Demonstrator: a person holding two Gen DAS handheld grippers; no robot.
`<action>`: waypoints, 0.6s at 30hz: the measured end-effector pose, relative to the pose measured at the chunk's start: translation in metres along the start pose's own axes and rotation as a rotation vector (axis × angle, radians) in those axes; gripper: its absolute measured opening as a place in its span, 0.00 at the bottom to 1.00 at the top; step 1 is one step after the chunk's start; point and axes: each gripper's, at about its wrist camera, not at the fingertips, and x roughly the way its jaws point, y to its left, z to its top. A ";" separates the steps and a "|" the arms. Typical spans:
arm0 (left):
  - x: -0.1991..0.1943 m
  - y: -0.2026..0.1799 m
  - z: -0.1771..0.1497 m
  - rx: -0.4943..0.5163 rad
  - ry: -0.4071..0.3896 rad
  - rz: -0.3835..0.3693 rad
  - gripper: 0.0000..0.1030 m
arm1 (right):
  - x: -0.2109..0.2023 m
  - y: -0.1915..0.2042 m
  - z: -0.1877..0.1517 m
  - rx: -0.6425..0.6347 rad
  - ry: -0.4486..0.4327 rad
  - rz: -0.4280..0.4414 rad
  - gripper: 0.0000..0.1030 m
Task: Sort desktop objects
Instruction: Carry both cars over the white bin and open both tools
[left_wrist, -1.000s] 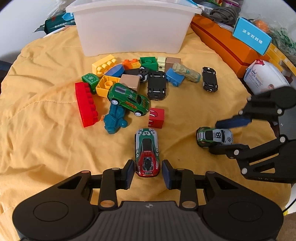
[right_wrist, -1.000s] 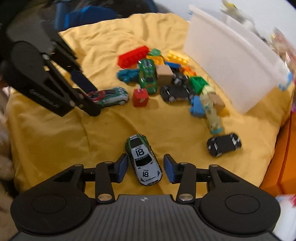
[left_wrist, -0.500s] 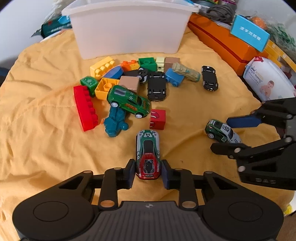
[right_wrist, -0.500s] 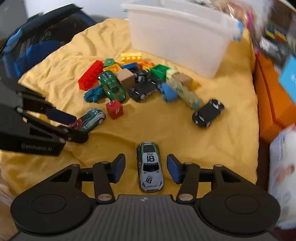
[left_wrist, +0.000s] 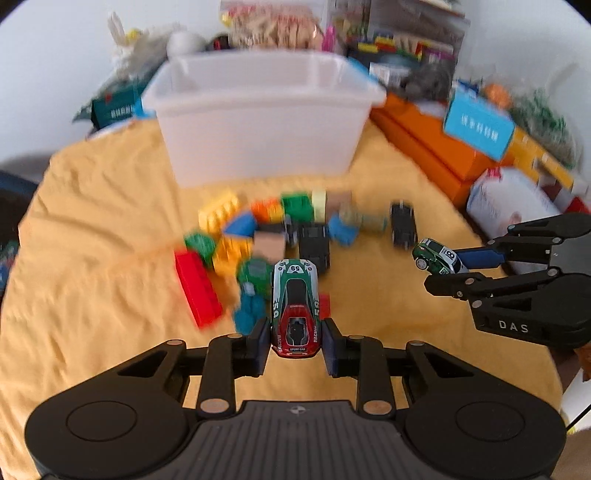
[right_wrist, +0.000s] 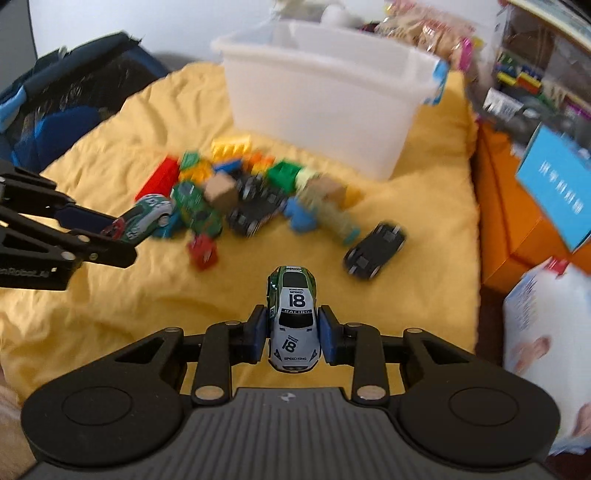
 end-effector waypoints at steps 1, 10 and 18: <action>-0.003 0.002 0.008 0.005 -0.018 0.000 0.32 | -0.002 -0.003 0.006 -0.004 -0.012 -0.006 0.32; -0.018 0.026 0.111 0.029 -0.202 0.043 0.32 | -0.009 -0.035 0.089 0.015 -0.181 -0.041 0.32; 0.001 0.034 0.185 0.040 -0.280 0.068 0.32 | 0.004 -0.056 0.161 0.043 -0.272 -0.059 0.32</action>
